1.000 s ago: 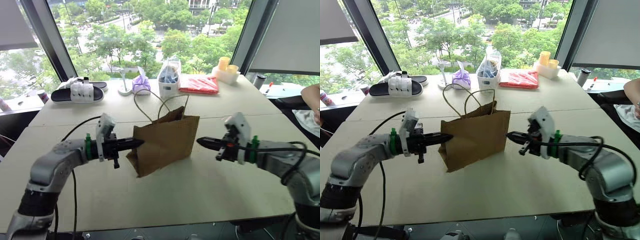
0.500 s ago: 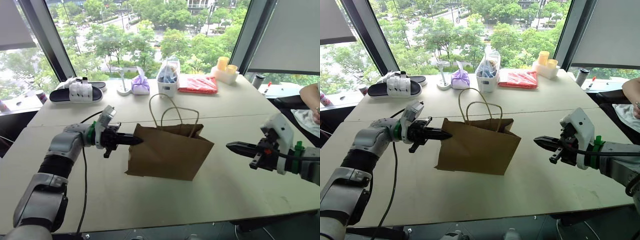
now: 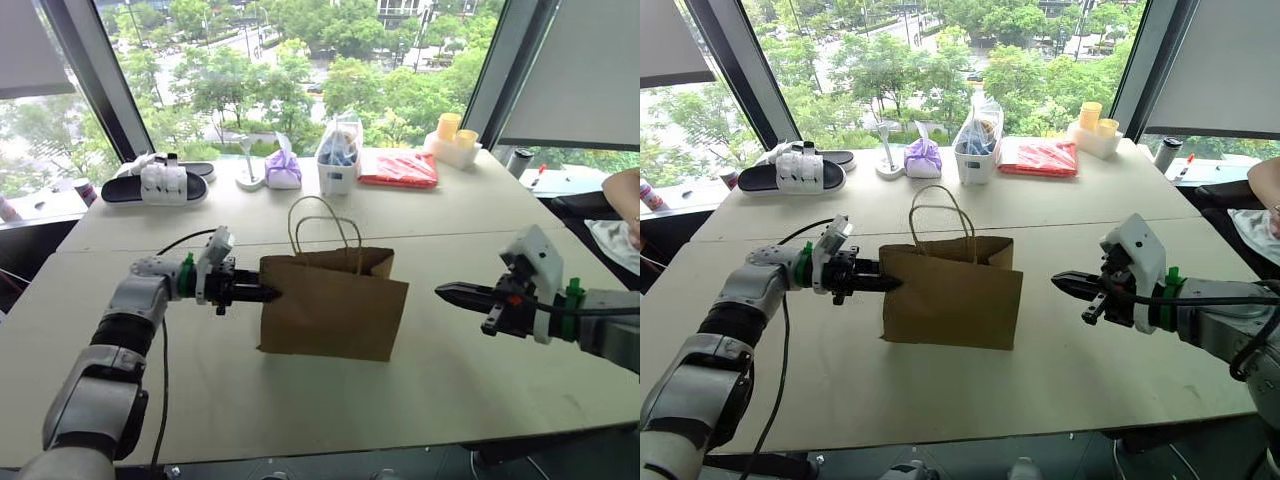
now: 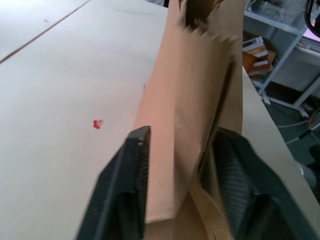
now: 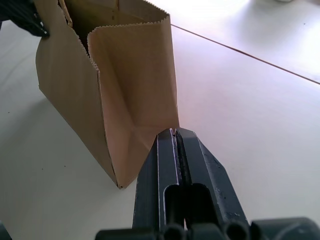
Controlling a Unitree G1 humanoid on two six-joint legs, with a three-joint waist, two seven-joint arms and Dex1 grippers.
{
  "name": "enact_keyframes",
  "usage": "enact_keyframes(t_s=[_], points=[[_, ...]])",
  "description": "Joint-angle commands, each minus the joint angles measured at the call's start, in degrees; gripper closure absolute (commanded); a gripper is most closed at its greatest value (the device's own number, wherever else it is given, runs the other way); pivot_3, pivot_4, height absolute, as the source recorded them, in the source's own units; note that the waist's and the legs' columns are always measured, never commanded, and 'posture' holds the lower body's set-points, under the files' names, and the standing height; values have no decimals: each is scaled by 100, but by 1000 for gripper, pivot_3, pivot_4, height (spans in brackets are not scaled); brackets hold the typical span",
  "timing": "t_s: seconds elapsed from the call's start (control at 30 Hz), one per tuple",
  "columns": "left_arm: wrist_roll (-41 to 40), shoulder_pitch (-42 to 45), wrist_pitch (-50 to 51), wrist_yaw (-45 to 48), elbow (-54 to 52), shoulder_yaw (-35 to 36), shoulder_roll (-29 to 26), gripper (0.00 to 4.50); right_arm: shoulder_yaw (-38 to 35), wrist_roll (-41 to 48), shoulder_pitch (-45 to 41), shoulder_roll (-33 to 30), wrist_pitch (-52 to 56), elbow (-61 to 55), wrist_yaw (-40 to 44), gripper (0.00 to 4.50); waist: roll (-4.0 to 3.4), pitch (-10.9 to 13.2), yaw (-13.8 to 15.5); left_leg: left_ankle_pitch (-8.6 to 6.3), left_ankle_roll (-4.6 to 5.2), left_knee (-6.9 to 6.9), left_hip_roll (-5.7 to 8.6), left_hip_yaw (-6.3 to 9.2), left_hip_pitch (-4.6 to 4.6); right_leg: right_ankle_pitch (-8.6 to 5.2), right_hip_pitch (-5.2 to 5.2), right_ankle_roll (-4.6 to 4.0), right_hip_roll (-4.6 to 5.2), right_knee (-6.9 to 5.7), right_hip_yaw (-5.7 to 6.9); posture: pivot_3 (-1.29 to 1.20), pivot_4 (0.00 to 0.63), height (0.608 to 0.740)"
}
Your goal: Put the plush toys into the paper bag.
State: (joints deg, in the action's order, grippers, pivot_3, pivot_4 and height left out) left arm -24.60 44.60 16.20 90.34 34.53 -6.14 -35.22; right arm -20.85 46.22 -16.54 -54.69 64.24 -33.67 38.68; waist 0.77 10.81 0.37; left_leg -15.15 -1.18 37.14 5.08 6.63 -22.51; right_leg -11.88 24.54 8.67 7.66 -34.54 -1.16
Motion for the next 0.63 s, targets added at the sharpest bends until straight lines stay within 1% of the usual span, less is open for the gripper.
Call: enact_keyframes(t_s=[0.03, 0.07, 0.1, 0.2, 0.27, 0.43, 0.53, 0.63], points=[[-301, -224, 555, -61, -885, 340, -280, 615, 50, -53, -170, -105, -252, 101, 73, 4500, 0, 0, -5, 0, 0, -1, 0, 1, -1, 0, 1, 0, 0, -1, 0, 0, 150, 740], [-378, -300, 733, -104, -1066, 411, -339, 114, 84, -61, -182, -109, -285, 127, 86, 4500, 0, 0, -8, 0, 0, -1, -2, 1, 0, 0, 2, 0, -1, -2, 0, 0, 150, 740], [-473, -437, 908, -151, -1332, 517, -456, 49, 119, -88, -180, -133, -335, 167, 124, 4500, 0, 0, -7, 0, 0, -2, -2, 1, 0, 0, 2, 0, -1, -2, 0, 0, 150, 740], [-706, -799, 1375, -448, -1995, 903, -795, 49, 147, -104, -150, -218, -414, 268, 256, 4500, -1, 1, -23, -1, 1, -2, -4, 2, 1, 0, 3, 0, 0, -2, -1, 0, 150, 740], [-838, -974, 1636, -739, -2339, 1223, -1004, 49, 147, -136, -122, -293, -471, 320, 357, 4500, -1, 1, -19, -1, 1, -3, -5, 5, 1, 0, 4, 0, 0, -2, -2, 0, 150, 740], [-1152, -1409, 2171, -1148, -3064, 1758, -1465, 49, 156, -132, -82, -448, -556, 419, 572, 4500, -1, 1, 5, -1, 1, -2, -6, 3, 1, 0, 2, 0, 1, -1, -2, 0, 150, 740], [-1503, -2138, 2789, -1346, -3886, 2305, -1932, 49, 121, -116, 39, -683, -663, 430, 984, 4500, -4, 2, -21, -2, 3, -3, -10, 3, 2, 0, 2, 0, 2, 0, -4, 0, 150, 740], [-1816, -2466, 3138, -1601, -4284, 2577, -2050, 49, 95, 29, -12, -788, -662, 449, 1189, 4500, -5, 3, -32, -6, 8, -10, -14, 3, 3, -1, 7, -1, 2, 2, -8, 0, 150, 740]])
